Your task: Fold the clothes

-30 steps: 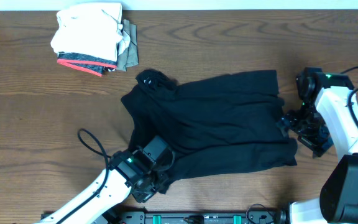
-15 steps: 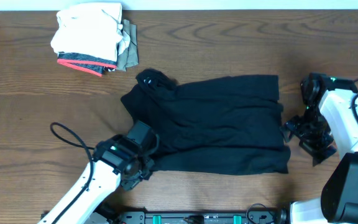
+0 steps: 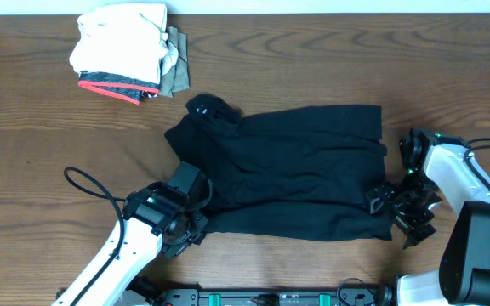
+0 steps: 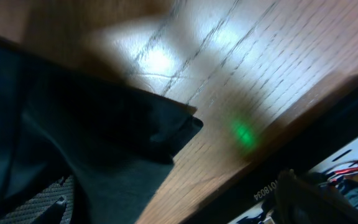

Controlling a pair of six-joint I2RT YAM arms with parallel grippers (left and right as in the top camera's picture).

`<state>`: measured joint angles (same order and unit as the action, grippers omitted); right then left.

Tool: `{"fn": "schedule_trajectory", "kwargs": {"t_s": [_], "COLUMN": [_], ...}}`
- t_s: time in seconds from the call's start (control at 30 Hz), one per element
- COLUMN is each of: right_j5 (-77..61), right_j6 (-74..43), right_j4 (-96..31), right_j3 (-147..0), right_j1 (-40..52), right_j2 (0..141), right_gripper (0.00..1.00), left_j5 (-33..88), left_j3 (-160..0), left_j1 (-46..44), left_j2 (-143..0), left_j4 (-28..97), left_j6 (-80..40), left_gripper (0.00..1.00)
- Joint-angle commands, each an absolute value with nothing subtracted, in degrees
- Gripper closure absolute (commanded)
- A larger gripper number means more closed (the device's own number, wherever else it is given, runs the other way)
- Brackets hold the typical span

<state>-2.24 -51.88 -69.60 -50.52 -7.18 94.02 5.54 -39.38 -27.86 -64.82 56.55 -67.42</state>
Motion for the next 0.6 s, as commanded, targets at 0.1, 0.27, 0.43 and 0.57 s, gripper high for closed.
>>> {"fn": "schedule_trajectory", "kwargs": {"t_s": [0.1,0.27,0.43,0.57], "right_j5": [-3.9,-4.1,-4.1,-4.1], "right_j6": [-50.7,-50.7,-50.8,-51.2], "right_j4": [-67.6,-64.0,-58.9,-56.6], "right_j3": [-49.5,-48.1,-45.7,-44.0], "right_j1": [-6.1,-4.3,-3.2,-3.2], "right_j2": [93.2,93.2,93.2,93.2], "right_gripper": [0.01,0.11,0.37,0.40], "left_j5": [3.8,3.9,3.9,3.9], "left_j3": [-40.3,-40.3,-40.3,-40.3], "left_j1": [-27.6,-27.6,-27.6,-27.6], "left_j2": [-64.6,-64.6,-64.6,-64.6], "left_j4": [56.5,56.5,56.5,56.5], "left_j6": [-66.6,-66.6,-66.4,-66.4], "left_gripper": [0.94,0.94,0.94,0.94]}}
